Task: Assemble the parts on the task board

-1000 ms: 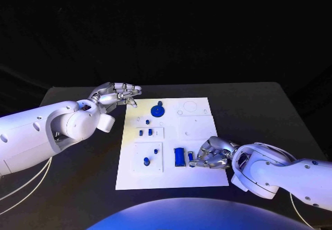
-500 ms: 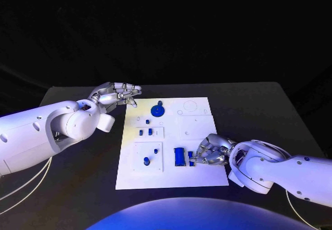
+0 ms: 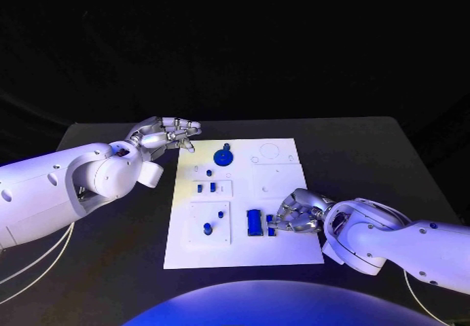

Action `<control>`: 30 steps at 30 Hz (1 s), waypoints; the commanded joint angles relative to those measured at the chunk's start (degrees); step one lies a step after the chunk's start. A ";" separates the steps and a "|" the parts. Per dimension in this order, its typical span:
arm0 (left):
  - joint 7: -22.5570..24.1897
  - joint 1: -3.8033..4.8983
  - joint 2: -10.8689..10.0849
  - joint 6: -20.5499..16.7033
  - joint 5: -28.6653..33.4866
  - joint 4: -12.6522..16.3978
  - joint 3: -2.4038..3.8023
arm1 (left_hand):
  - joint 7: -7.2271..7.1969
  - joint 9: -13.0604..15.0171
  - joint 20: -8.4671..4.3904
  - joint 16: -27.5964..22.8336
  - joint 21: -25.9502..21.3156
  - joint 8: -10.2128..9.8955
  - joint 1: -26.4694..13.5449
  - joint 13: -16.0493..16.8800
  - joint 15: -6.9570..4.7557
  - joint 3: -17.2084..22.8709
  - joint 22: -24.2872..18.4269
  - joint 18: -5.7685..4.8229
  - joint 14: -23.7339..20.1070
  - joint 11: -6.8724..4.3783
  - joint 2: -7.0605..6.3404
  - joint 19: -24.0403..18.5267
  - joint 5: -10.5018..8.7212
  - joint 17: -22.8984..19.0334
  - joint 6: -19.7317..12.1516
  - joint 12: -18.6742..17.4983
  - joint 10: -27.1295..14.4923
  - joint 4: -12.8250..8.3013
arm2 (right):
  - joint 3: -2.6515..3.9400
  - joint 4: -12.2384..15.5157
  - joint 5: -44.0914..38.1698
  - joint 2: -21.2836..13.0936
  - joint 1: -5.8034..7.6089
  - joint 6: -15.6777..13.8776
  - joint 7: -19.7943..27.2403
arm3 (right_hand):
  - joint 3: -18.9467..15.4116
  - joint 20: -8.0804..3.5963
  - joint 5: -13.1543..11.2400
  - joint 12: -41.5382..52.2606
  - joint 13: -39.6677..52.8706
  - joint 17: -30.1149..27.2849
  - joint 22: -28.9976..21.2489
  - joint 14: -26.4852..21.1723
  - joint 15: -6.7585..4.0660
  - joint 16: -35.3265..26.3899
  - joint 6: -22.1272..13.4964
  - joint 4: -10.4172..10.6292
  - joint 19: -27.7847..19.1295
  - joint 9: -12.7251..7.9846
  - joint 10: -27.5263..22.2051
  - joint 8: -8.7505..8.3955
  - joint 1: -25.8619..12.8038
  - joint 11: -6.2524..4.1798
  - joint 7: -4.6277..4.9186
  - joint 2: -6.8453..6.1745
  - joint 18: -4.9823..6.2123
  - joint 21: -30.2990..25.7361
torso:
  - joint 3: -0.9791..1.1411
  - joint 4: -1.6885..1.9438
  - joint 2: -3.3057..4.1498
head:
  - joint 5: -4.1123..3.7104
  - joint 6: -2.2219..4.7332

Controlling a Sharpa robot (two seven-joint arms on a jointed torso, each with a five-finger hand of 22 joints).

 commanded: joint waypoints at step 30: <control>14.74 -0.28 7.70 -1.56 10.93 -11.81 -0.78 | -1.87 -0.16 5.54 -40.44 -31.81 -0.49 -1.79 -0.20 4.58 -2.35 -19.68 -0.01 -9.30 1.76 -1.00 -8.40 -0.13 -10.28 -1.96 -17.87 8.74 3.83 | 1.31 -33.51 55.53 13.65 9.21 -1.66 49.09 | 8.10 12.01 0.16 -74.85 -54.56 -52.98 -29.17 -27.33 11.50 -65.42 -13.78 -0.87 -33.71 -11.06 -24.06 -14.33 12.93 10.95 9.91 -1.01 5.65 -61.14 | -0.77 -0.82 -3.32 | 0.19 9.48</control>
